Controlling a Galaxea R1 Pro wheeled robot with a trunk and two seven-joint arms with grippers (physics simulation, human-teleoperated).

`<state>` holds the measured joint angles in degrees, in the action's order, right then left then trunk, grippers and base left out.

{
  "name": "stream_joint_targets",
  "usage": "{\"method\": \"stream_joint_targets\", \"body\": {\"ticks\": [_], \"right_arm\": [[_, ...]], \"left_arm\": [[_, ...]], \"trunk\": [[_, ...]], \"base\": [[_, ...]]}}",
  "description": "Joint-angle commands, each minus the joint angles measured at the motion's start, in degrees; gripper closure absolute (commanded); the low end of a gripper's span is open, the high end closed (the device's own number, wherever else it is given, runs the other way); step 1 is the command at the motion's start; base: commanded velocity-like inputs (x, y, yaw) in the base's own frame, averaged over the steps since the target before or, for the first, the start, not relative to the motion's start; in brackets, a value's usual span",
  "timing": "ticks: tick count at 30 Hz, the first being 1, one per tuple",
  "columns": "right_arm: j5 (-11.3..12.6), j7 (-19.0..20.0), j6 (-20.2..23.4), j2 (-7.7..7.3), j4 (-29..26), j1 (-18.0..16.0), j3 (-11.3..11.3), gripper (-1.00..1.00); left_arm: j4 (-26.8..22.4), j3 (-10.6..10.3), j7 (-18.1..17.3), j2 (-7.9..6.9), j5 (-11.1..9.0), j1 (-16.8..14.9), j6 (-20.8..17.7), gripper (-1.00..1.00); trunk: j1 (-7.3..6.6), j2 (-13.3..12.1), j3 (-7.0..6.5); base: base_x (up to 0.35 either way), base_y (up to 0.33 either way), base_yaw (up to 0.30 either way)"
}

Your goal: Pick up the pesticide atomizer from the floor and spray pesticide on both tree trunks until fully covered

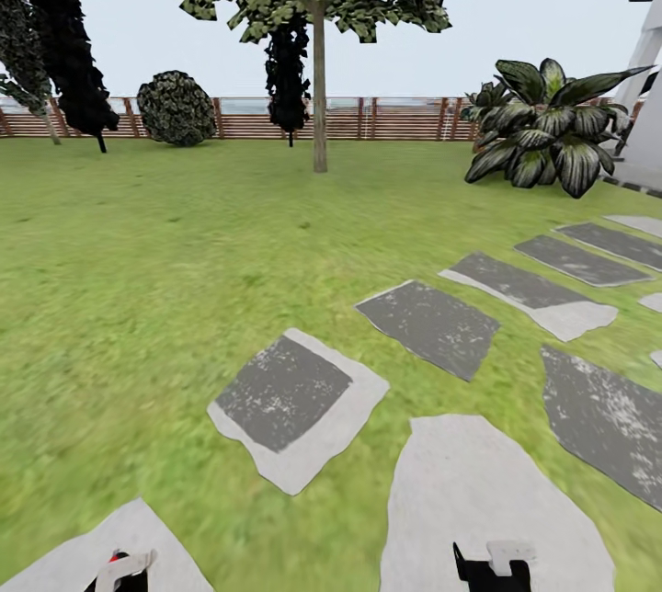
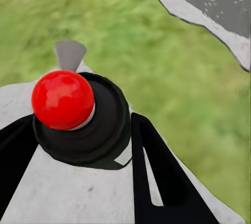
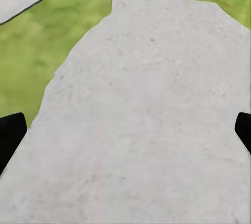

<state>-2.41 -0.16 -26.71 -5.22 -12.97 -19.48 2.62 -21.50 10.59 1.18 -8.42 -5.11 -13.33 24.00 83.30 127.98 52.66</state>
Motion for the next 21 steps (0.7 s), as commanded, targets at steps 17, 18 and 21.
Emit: {"method": "stream_joint_targets", "body": {"ticks": [17,18,21], "right_arm": [[-0.26,0.07,-0.18,0.01,0.05,-0.04,0.27,-1.00],[-0.28,0.05,-0.18,0.02,0.05,-0.04,0.25,-1.00],[-0.26,0.07,-0.18,0.03,0.05,-0.04,0.22,-1.00]], "left_arm": [[0.04,-0.13,-0.04,-0.01,-0.51,-0.03,0.25,1.00],[0.05,-0.13,-0.04,-0.01,-0.51,-0.03,0.25,1.00],[0.05,-0.13,-0.04,-0.01,-0.53,-0.03,0.25,1.00]], "trunk": [[0.02,0.02,0.05],[0.02,0.02,0.05],[0.02,0.02,0.05]], "base": [[0.339,0.000,0.000],[0.339,0.000,0.000],[0.339,0.000,0.000]]}}
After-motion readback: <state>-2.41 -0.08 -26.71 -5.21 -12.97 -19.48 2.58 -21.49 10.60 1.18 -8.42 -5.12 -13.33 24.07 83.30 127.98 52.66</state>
